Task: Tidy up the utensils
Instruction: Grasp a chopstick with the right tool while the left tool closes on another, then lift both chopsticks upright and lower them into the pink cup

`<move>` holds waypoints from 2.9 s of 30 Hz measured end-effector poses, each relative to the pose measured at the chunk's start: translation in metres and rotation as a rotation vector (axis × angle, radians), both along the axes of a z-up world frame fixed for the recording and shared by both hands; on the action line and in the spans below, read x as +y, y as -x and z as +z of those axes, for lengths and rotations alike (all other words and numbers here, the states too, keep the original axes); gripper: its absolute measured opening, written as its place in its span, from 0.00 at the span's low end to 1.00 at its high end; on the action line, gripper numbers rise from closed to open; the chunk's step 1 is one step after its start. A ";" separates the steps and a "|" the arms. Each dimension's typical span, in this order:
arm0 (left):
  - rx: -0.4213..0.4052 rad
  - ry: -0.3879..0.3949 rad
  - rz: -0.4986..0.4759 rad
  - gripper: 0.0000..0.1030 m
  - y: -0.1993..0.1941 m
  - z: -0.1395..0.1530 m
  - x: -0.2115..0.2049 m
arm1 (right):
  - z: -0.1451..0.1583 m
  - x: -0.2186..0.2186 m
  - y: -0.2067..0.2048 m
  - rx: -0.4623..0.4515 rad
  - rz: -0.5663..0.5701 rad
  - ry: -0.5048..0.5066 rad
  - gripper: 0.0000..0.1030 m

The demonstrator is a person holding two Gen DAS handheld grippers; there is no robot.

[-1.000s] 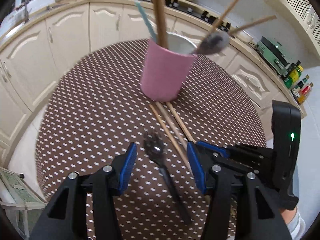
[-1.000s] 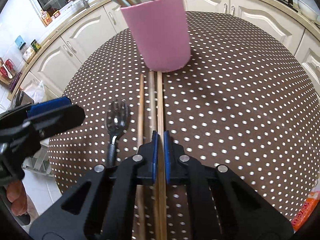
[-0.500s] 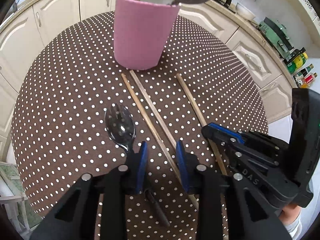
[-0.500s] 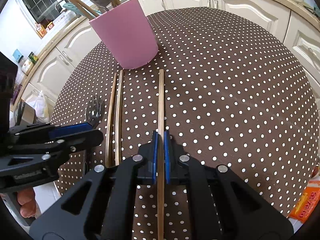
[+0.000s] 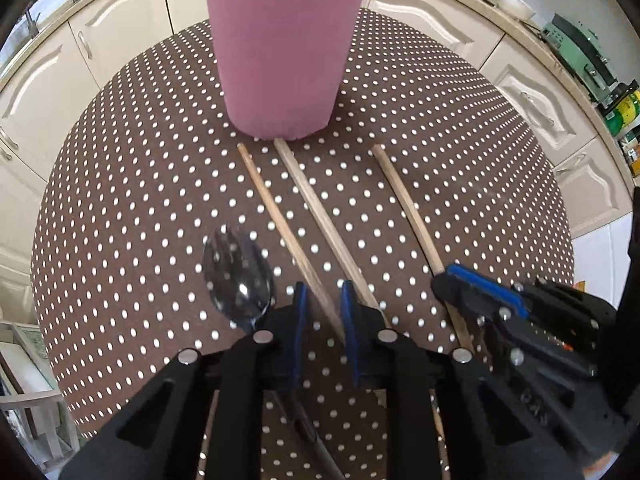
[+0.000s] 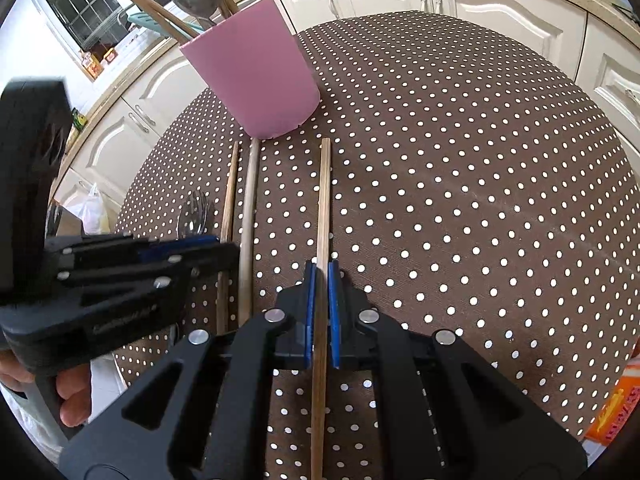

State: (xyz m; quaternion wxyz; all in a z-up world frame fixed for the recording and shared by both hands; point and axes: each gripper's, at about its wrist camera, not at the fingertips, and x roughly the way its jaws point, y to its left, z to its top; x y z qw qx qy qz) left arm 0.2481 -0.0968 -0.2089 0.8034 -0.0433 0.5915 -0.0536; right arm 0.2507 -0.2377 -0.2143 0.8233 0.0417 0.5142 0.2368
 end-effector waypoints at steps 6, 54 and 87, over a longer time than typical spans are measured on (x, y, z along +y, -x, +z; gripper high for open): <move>-0.006 -0.030 -0.003 0.12 -0.016 0.001 -0.014 | 0.005 0.011 -0.005 0.011 0.017 0.051 0.07; -0.308 0.145 -0.102 0.06 0.059 0.058 0.035 | 0.057 0.001 0.043 -0.200 -0.054 -0.023 0.07; -1.070 0.286 0.067 0.06 0.080 0.189 0.098 | 0.190 0.031 0.055 -0.659 -0.052 -0.254 0.07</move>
